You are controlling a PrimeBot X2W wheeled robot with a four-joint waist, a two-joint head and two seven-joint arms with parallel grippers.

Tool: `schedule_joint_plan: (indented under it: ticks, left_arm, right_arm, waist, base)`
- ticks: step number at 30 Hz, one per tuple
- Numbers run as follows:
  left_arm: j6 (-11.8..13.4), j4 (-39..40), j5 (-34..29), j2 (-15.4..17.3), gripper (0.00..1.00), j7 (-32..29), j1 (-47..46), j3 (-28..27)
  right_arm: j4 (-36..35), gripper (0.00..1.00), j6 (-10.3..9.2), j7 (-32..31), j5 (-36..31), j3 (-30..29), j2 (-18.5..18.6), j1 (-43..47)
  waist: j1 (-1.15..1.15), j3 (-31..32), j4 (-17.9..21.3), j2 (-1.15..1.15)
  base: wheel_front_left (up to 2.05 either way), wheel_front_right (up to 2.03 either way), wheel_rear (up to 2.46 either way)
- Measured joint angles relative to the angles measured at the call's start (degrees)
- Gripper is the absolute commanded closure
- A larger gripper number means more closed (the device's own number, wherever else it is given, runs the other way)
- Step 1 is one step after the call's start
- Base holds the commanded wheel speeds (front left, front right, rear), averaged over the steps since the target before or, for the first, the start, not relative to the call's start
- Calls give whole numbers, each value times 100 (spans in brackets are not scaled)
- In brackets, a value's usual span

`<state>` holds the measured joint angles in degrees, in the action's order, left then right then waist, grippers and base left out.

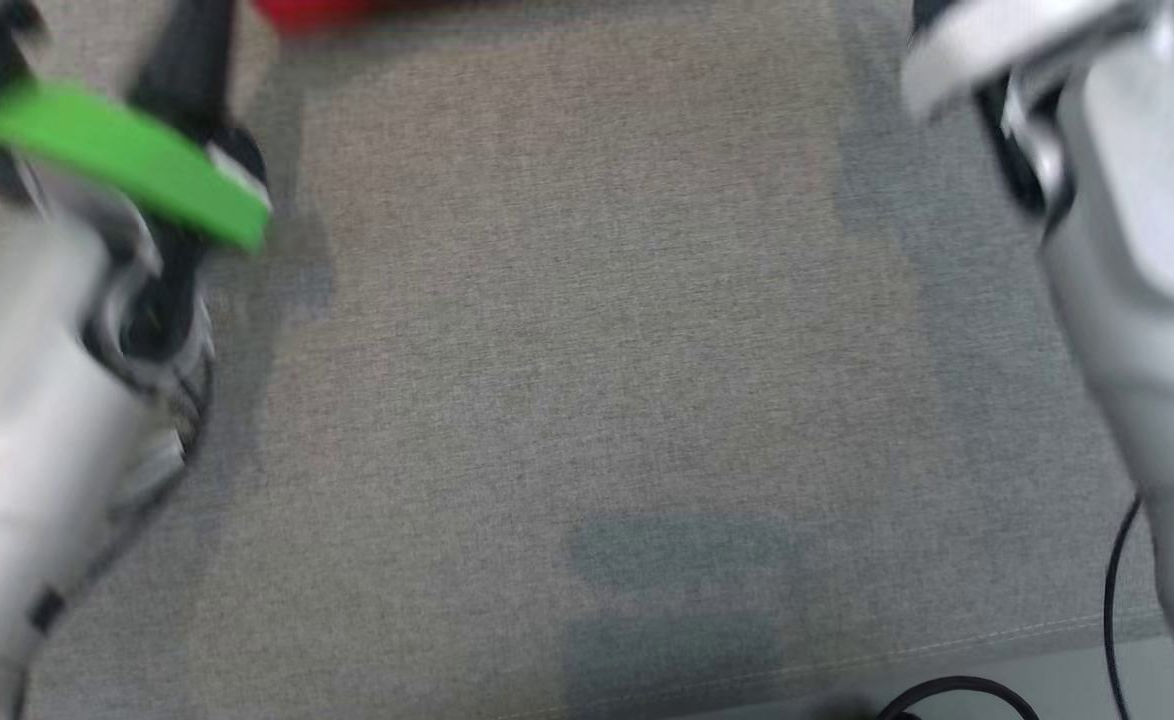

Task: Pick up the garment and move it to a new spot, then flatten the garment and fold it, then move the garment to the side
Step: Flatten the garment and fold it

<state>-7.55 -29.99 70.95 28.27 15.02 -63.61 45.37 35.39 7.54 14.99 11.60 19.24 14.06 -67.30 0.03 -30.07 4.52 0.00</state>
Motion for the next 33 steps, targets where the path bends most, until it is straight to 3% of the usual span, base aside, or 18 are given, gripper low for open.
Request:
schedule_joint_plan:
  ticks: [3, 10, 22, 33]
  left_arm:
    - [0, 142, 517, -69, 100, 1, 1428, 15]
    - [-1, 152, 505, -316, 100, 23, 3071, -460]
    - [-1, 46, -5, -1003, 100, 16, 5235, -988]
    - [-2, 232, -420, -1229, 100, 9, 6372, -1195]
  right_arm:
    - [-439, 100, 0, 0, 583, 292, 193, 1567]
    - [-573, 100, 0, 2, 1235, 587, 399, 3336]
    - [-265, 100, 2, 7, 1905, 1035, 650, 5316]
    - [-519, 100, 4, 5, 2089, 871, 811, 6404]
  waist:
    - [-1, 145, 88, 0]
    - [-3, 741, 189, 0]
    - [-4, 2093, 171, 0]
    - [-4, 2950, 19, 0]
  base:
    - [0, 0, 0]
    - [0, 0, 0]
    - [0, 0, 0]
    - [0, 0, 0]
